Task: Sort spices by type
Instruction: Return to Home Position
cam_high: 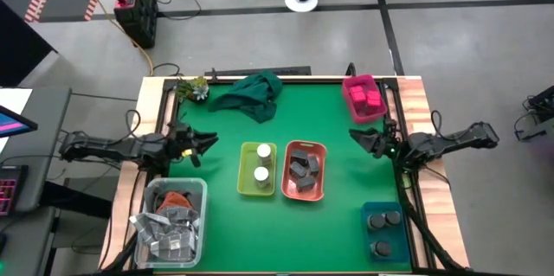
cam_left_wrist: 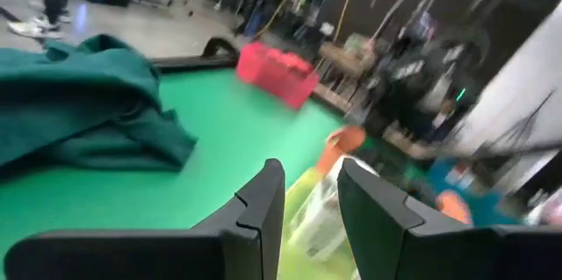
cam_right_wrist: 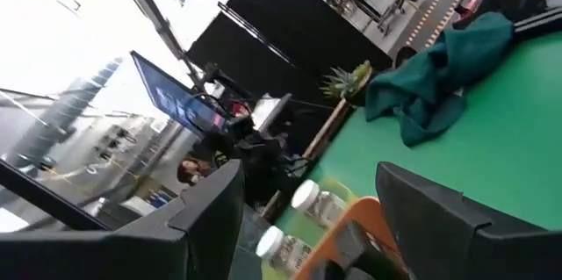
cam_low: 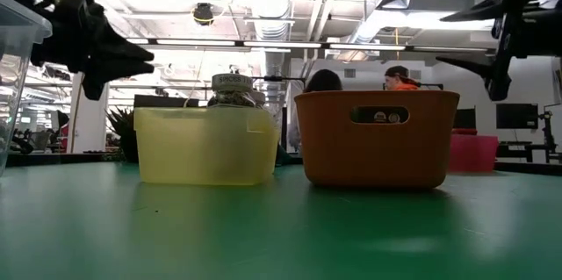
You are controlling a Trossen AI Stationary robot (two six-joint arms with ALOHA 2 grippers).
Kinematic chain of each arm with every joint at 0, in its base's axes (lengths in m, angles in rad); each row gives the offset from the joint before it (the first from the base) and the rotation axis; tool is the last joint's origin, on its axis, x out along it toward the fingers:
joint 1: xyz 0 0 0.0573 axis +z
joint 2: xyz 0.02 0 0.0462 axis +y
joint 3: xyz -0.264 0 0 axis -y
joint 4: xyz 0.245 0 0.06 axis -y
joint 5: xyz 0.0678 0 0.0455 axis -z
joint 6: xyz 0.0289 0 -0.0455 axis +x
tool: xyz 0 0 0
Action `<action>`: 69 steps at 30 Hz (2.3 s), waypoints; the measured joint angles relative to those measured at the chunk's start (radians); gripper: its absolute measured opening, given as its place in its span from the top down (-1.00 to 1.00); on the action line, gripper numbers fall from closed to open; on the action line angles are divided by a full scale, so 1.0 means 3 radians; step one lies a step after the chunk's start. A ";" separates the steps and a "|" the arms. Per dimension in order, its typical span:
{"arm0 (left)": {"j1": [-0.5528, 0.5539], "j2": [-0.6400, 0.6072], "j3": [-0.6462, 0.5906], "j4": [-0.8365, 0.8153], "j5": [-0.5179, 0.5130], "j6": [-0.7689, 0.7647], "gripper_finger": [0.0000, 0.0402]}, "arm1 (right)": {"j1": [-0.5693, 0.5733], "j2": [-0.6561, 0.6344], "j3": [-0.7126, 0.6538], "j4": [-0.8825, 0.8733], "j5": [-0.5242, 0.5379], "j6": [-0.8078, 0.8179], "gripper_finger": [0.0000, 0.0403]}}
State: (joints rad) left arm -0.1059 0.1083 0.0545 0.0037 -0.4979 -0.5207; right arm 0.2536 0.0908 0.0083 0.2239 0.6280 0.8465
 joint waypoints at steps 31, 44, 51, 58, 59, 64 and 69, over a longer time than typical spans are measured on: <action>0.0000 0.0075 -0.0007 0.0109 0.0012 0.0302 0.50 | 0.0000 0.0001 -0.0004 -0.0462 -0.0005 0.0001 -0.40; 0.0000 0.0075 -0.0007 0.0108 0.0012 0.0302 0.50 | 0.0000 0.0001 -0.0007 -0.0468 -0.0006 -0.0001 -0.40; 0.0000 0.0075 -0.0007 0.0107 0.0012 0.0302 0.50 | 0.0000 0.0001 -0.0007 -0.0469 -0.0007 -0.0001 -0.40; 0.0000 0.0075 -0.0007 0.0107 0.0012 0.0302 0.50 | 0.0000 0.0001 -0.0007 -0.0470 -0.0007 -0.0001 -0.40; 0.0000 0.0075 -0.0008 0.0107 0.0012 0.0302 0.50 | 0.0000 0.0001 -0.0007 -0.0470 -0.0007 -0.0001 -0.40; -0.0001 0.0075 -0.0008 0.0105 0.0012 0.0303 0.50 | 0.0000 0.0001 -0.0008 -0.0471 -0.0007 -0.0001 -0.40; 0.0000 0.0075 -0.0008 0.0106 0.0012 0.0302 0.50 | 0.0000 0.0001 -0.0008 -0.0471 -0.0007 -0.0001 -0.40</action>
State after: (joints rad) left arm -0.1059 0.1307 0.0521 0.0355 -0.4942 -0.4300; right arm 0.2535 0.0910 0.0059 0.0826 0.6258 0.8463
